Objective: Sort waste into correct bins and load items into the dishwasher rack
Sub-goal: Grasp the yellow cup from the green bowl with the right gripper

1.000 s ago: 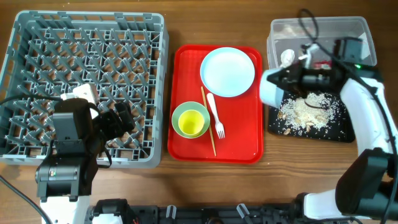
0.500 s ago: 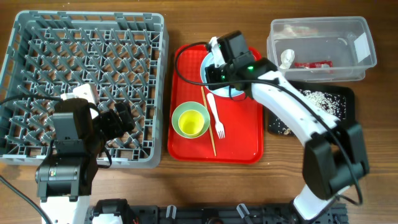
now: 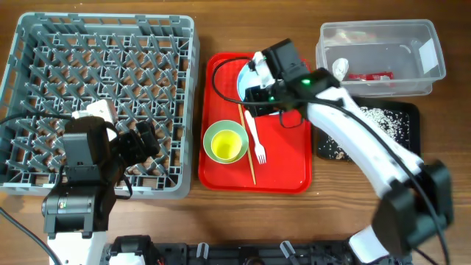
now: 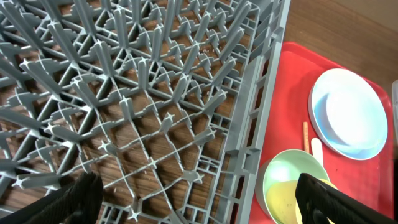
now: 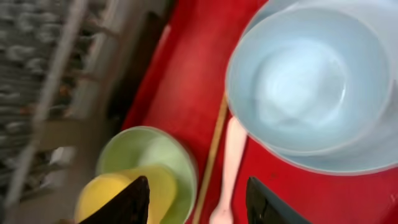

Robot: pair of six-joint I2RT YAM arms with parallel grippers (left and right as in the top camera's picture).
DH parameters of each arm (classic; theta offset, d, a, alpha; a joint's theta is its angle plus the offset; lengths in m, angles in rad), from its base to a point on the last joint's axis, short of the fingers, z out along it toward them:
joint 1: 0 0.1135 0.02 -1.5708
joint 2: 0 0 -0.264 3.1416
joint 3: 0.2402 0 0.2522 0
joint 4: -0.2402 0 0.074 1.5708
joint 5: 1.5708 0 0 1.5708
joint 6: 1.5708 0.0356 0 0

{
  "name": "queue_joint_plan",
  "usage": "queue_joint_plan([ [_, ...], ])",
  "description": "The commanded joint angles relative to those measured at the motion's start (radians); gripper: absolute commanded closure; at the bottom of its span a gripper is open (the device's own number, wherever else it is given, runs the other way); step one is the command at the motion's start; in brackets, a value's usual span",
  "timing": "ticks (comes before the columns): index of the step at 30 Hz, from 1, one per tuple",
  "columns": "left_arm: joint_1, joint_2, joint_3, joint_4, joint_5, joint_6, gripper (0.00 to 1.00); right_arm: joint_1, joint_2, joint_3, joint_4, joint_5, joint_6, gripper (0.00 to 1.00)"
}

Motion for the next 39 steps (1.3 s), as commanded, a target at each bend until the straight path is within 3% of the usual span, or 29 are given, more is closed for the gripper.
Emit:
queue_joint_plan([
  [1,0.008,-0.001,0.017,-0.001,-0.01,-0.005,0.0,0.037,-0.037,0.021,-0.078,-0.05,0.045,0.5],
  [10,0.008,-0.001,0.017,-0.011,-0.01,-0.005,0.0,0.169,0.127,-0.064,-0.111,-0.045,0.177,0.53],
  [12,0.008,-0.001,0.017,-0.012,-0.01,-0.005,0.0,0.182,0.172,-0.064,-0.103,-0.042,0.182,0.6],
  [15,0.008,-0.001,0.017,-0.012,-0.01,-0.005,0.0,0.181,0.213,-0.064,-0.101,-0.014,0.213,0.92],
  [16,0.008,-0.001,0.017,-0.012,-0.01,-0.005,0.0,0.181,0.208,-0.063,-0.101,0.002,0.233,0.96],
  [20,0.008,-0.001,0.017,-0.011,-0.01,-0.005,0.0,0.151,0.146,-0.011,-0.121,0.018,0.234,0.96],
  [24,0.008,-0.001,0.017,-0.01,-0.009,-0.007,0.0,0.067,-0.031,0.029,-0.134,-0.01,0.226,0.96],
  [27,0.008,-0.001,0.017,0.005,0.013,-0.078,0.0,0.013,-0.134,0.029,-0.134,-0.071,0.226,0.96],
  [30,0.008,0.026,0.017,0.094,0.224,-0.118,0.0,-0.019,-0.187,0.029,-0.126,-0.19,0.225,0.96],
  [34,0.008,0.145,0.017,0.22,0.521,-0.118,0.0,-0.018,-0.186,0.026,-0.052,-0.523,0.163,0.96],
  [36,0.008,0.195,0.017,0.278,0.658,-0.117,0.0,-0.019,-0.186,0.026,-0.026,-0.566,0.174,0.96],
  [39,0.008,0.279,0.017,0.5,0.999,-0.11,0.0,-0.026,-0.186,0.026,0.004,-0.629,0.177,0.96],
])
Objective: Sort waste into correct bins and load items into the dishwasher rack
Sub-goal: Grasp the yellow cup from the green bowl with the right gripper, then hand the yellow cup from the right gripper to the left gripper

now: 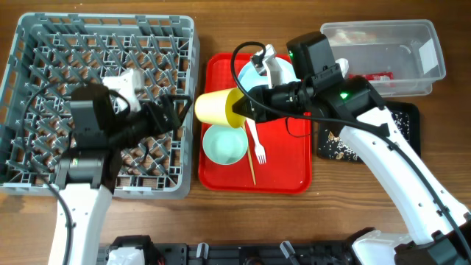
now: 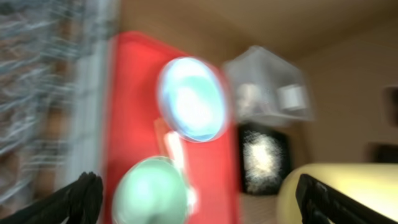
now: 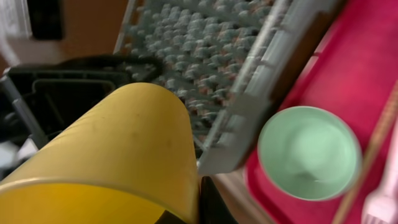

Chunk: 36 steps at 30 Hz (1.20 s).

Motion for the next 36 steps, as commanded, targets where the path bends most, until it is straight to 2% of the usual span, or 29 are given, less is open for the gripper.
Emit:
queue_joint_plan([
  [1,0.007,0.075,0.015,0.225,0.49,0.0,0.0,-0.018,0.001,0.007,0.018,-0.155,-0.011,0.96],
  [2,0.007,0.092,0.015,0.3,0.571,-0.01,0.01,-0.03,0.001,0.007,0.018,-0.179,-0.011,0.96],
  [5,0.007,0.131,0.015,0.449,0.662,-0.092,0.01,-0.072,0.001,0.007,0.023,-0.221,-0.007,0.96],
  [8,0.007,0.135,0.015,0.496,0.728,-0.108,0.0,-0.118,0.001,0.007,0.058,-0.275,0.006,0.96],
  [13,-0.001,0.135,0.015,0.553,0.792,-0.135,0.01,-0.17,0.003,0.006,0.117,-0.47,0.013,0.96],
  [24,-0.105,0.135,0.015,0.943,0.797,-0.359,0.02,-0.17,0.004,0.004,0.114,-0.566,0.013,0.96],
  [27,-0.129,0.135,0.015,0.999,0.797,-0.4,0.05,-0.17,0.004,0.005,0.114,-0.566,0.013,0.96],
  [31,-0.164,0.135,0.015,1.014,0.797,-0.403,0.16,-0.17,0.004,0.004,0.114,-0.57,0.014,0.96],
  [36,-0.172,0.135,0.015,1.013,0.797,-0.403,0.19,-0.17,0.004,0.005,0.115,-0.581,0.015,0.96],
])
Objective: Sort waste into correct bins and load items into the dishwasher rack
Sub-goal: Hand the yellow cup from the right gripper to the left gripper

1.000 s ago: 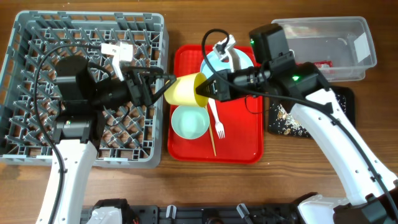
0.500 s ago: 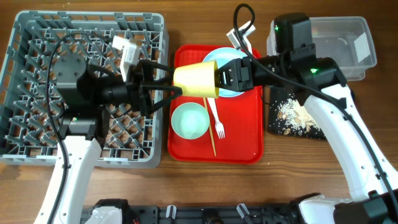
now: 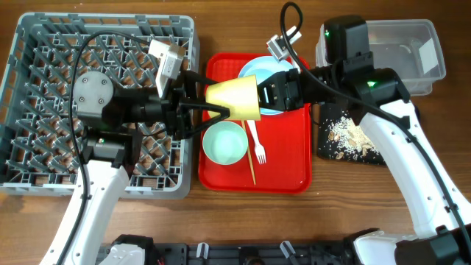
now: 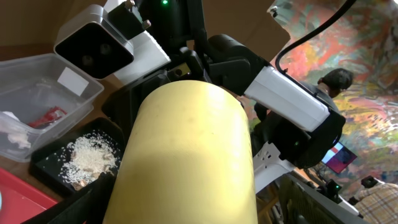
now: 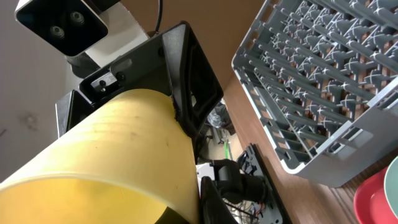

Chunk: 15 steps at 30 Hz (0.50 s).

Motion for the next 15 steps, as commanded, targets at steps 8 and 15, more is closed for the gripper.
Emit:
queue_joint_plan([
  [8,-0.018,0.006,0.01,-0.054,0.032,-0.012,0.17,0.0,0.004,0.005,0.005,-0.008,-0.001,0.96],
  [15,-0.017,0.006,0.01,-0.053,0.031,-0.001,0.22,0.0,0.004,0.004,0.005,-0.008,0.0,0.96],
])
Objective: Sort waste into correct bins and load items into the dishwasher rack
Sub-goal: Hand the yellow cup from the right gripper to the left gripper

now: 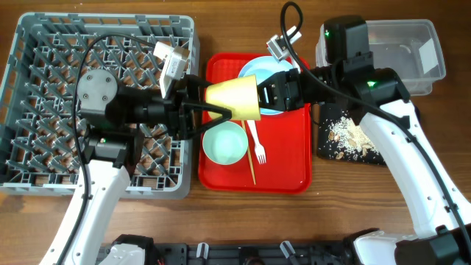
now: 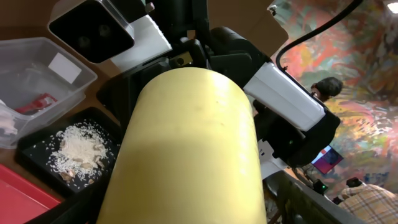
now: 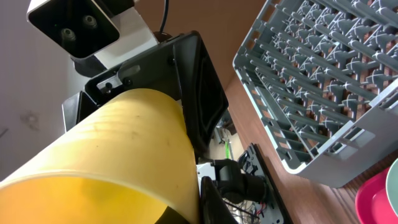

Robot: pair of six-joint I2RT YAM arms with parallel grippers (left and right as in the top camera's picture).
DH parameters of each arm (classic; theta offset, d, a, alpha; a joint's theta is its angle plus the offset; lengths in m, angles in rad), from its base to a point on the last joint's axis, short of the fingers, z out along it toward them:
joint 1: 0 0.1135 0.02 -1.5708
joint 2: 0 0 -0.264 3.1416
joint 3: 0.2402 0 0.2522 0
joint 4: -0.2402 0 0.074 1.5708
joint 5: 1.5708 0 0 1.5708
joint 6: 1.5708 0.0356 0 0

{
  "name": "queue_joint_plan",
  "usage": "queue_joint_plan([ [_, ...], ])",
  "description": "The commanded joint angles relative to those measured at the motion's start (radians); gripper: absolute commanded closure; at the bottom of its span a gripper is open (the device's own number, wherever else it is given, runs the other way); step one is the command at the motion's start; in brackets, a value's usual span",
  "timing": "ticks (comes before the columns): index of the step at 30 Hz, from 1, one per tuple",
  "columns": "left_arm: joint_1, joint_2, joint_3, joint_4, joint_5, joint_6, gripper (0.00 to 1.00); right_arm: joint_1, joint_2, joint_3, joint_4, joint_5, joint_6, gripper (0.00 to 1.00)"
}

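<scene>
A yellow cup (image 1: 235, 99) hangs on its side above the red tray (image 1: 294, 165). My right gripper (image 1: 263, 96) is shut on its rim, one finger (image 3: 208, 202) inside the mouth of the yellow cup (image 3: 112, 149). My left gripper (image 1: 206, 104) reaches over from the grey dishwasher rack (image 1: 184, 44), open, with one finger on each side of the cup's base end. The yellow cup (image 2: 186, 143) fills the left wrist view, and a narrow gap shows beside one finger. A mint bowl (image 1: 224, 143), white fork (image 1: 256, 140), chopstick (image 1: 250, 162) and pale blue plate (image 1: 250, 71) lie on the tray.
A clear bin (image 1: 383, 33) at the back right holds a white tissue and a red wrapper. In front of it sits a black tray (image 1: 360, 140) scattered with rice. The rack fills the table's left half.
Almost nothing has changed. My left gripper has shifted slightly farther along the cup towards the right arm. The right gripper holds the cup in the same place.
First the yellow cup stood in the mint bowl on the tray, my right gripper open over it and the left low over the rack. Then the right held the cup sideways above the tray. Later the left gripper's fingers were around its base, as now.
</scene>
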Motion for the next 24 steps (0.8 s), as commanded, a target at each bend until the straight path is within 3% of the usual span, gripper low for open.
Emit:
queue_joint_plan([
  [1,-0.006,0.003,0.01,0.0,0.015,0.006,0.25,0.0,0.004,0.005,0.005,-0.003,-0.001,0.96],
  [7,-0.006,0.003,0.01,0.001,-0.013,0.006,0.35,0.0,0.004,0.005,0.004,-0.003,0.0,0.96],
  [18,-0.005,0.003,0.01,0.0,-0.018,0.006,0.39,0.0,0.004,0.004,-0.002,-0.003,-0.001,0.96],
  [23,-0.005,0.003,0.01,0.0,-0.018,0.006,0.44,0.0,0.004,0.004,-0.002,-0.003,-0.001,0.93],
  [24,-0.004,0.003,0.01,0.0,-0.018,0.006,0.46,0.0,0.004,0.005,-0.003,-0.003,-0.001,0.88],
])
